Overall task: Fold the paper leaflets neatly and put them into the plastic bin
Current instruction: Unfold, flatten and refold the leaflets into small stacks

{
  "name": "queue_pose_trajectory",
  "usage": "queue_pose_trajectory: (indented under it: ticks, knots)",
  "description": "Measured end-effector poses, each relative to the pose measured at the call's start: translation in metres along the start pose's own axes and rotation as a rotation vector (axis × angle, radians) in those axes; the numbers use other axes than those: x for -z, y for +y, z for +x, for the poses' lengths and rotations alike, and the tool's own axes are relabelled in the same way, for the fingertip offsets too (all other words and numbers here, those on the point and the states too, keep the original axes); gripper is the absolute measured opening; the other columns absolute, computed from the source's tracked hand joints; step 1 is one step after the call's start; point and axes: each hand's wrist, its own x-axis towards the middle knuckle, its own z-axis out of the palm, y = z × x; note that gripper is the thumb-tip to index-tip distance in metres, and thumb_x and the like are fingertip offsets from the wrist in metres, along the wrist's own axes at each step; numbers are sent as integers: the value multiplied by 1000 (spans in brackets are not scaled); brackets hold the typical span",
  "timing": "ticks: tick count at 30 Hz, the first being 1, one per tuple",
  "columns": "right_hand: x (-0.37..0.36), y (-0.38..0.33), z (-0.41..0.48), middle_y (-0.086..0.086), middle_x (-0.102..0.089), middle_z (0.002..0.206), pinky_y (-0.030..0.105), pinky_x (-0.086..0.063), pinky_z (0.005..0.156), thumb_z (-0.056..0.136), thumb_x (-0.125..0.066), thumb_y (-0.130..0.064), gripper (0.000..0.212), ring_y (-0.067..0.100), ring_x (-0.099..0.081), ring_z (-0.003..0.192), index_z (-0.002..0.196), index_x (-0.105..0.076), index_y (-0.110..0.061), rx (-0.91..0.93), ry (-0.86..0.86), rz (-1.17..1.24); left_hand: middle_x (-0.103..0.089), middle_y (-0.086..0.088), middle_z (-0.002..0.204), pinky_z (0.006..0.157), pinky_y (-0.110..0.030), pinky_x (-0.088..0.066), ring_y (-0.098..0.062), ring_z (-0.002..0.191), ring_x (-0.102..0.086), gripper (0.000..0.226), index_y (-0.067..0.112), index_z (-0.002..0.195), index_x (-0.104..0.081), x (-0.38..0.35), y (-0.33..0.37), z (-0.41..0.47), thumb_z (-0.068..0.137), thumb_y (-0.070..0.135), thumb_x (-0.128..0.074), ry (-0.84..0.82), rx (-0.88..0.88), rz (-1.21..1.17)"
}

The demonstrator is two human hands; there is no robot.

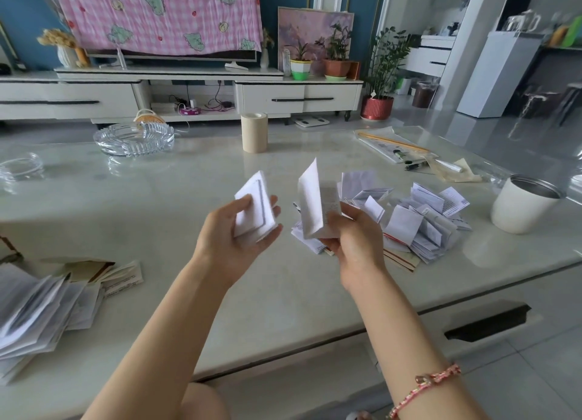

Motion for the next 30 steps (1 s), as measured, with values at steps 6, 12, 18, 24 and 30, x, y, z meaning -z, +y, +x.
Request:
queue_pose_trajectory:
  ticks: [6, 12, 18, 24, 30]
  knots:
    - [-8, -1, -13, 10, -66, 85, 26, -56, 54, 85, -39, 8, 30, 17, -62, 64, 97, -63, -6, -15, -148, -103, -67, -5, 92, 57, -22, -53, -17, 80, -63, 15, 12, 101, -63, -9, -19, 1, 93, 15, -50, 6, -125, 317]
    - [-13, 0, -22, 10, -66, 90, 30, -56, 56, 100, -36, -25, 35, 19, -64, 79, 94, -67, -11, 61, -243, -170, -67, -15, 109, 89, -43, -52, -31, 101, -63, 33, 8, 108, -62, -7, -25, -1, 81, 27, -58, 0, -185, 443]
    - [-19, 15, -26, 3, -60, 96, 40, -59, 61, 99, -37, -16, 22, 19, -60, 87, 107, -57, -14, 225, -172, -366, -55, -8, 115, 72, -30, -48, -22, 93, -56, 48, 21, 138, -31, -13, -38, 5, 95, 14, -50, 138, -289, 512]
    - [-28, 31, -35, 1, -64, 98, 11, -45, 59, 96, -41, -8, 26, 8, -58, 78, 118, -53, -14, 288, -252, -467, -51, -10, 80, 31, -10, -29, -14, 42, -45, 27, -4, 117, -47, -8, -44, 3, 94, 8, -43, 164, -106, 469]
    - [-35, 33, -29, 0, -60, 86, 31, -49, 69, 92, -49, -8, 7, 20, -57, 82, 94, -55, -10, 267, -204, -532, -68, 4, 65, 60, -27, -33, -13, 60, -60, 19, 21, 91, -62, -1, -24, 6, 97, 30, -45, -23, 116, 333]
